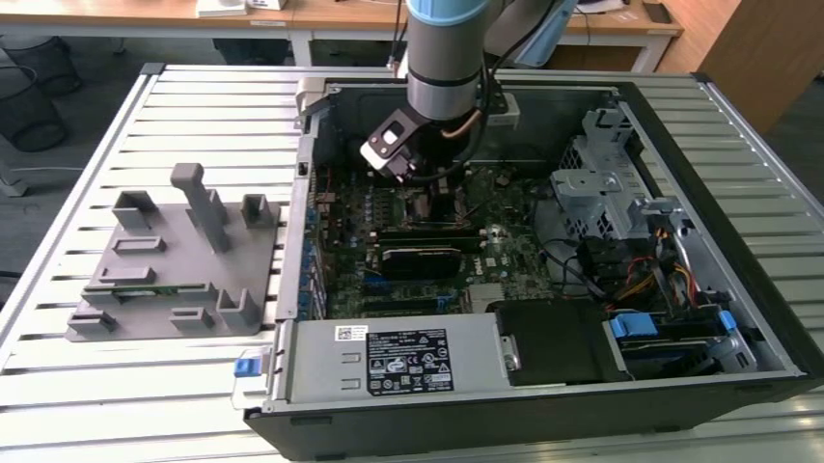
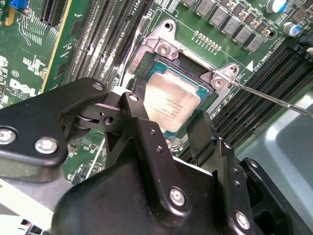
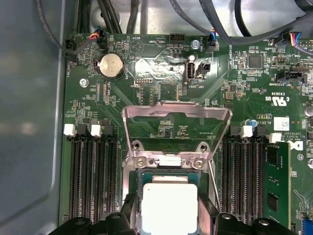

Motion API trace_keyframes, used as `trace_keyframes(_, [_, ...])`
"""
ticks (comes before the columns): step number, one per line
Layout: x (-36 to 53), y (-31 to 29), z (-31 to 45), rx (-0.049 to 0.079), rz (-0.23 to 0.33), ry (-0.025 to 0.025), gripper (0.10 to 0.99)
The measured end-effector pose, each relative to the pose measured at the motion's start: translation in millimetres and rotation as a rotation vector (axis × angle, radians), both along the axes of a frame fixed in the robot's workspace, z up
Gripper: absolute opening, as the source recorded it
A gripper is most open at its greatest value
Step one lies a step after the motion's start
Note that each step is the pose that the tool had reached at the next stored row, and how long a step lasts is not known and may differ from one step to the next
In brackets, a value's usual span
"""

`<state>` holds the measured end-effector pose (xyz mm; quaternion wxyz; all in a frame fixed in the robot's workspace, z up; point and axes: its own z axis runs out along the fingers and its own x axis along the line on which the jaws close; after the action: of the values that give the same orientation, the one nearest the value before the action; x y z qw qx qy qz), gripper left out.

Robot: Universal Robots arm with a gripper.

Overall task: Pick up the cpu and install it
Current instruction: 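Place the cpu into insertion slot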

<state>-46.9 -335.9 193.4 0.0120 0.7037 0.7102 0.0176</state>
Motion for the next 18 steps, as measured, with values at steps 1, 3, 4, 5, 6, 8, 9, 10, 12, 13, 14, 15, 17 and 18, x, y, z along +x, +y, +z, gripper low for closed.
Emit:
trace_keyframes(1, [0.0,0.3,0.0,0.000,0.000,0.0000,0.608])
trace_keyframes(3, [0.0,0.3,0.0,0.000,0.000,0.0000,0.608])
trace_keyframes(4, [0.0,0.3,0.0,0.000,0.000,0.0000,0.608])
trace_keyframes(5, [0.0,0.3,-0.1,0.000,0.000,0.0000,0.608])
trace_keyframes(6, [0.0,0.3,-0.1,0.000,0.000,0.0000,0.608])
trace_keyframes(8, [0.0,0.3,0.0,0.000,0.000,0.0000,0.608])
trace_keyframes(9, [0.0,0.2,0.5,0.000,0.000,0.0001,0.608])
trace_keyframes(10, [0.0,0.2,1.2,0.000,0.000,0.0001,0.608])
trace_keyframes(12, [0.0,0.2,3.2,0.000,0.000,0.0000,0.608])
trace_keyframes(13, [0.0,0.3,4.7,0.000,0.000,0.0000,0.608])
trace_keyframes(14, [0.0,0.3,6.4,0.000,0.000,-0.0001,0.608])
trace_keyframes(15, [0.0,0.2,8.4,0.000,0.000,0.0000,0.608])
trace_keyframes(17, [0.0,0.2,11.6,0.000,0.000,0.0005,0.592])
trace_keyframes(18, [0.0,0.2,13.1,0.000,0.000,0.0009,0.529])
